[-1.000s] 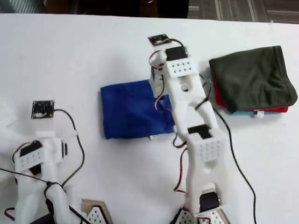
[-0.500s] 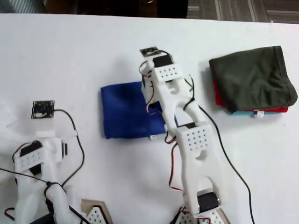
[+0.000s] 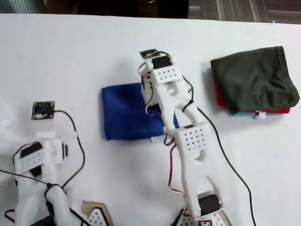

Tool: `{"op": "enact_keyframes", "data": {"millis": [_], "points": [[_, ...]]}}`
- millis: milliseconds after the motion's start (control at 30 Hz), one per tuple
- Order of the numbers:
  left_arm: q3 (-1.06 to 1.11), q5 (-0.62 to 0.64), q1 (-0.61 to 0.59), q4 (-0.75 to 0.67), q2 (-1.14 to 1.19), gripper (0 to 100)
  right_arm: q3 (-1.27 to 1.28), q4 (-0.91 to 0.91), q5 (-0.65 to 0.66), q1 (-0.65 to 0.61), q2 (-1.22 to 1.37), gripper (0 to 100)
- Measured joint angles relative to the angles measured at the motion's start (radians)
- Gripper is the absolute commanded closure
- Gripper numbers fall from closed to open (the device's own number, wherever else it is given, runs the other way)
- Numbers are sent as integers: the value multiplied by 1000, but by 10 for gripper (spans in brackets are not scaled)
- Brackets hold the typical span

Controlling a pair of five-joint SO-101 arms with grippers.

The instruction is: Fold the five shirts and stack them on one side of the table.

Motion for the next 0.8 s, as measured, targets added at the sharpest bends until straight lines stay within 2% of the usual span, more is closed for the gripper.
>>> {"op": "enact_keyframes", "data": {"millis": [67,133,400,667,800], "points": [[0,0,0,0,0,845,3,2,0,-3,0,947],[0,0,0,0,0,845,3,3,0,-3,0,986],[0,0,0,0,0,845,9,5,80,2,-21,978],[0,0,0,0,0,845,112,11,351,20,-261,978],[0,0,0,0,0,845,232,12,411,61,-463,978]]}}
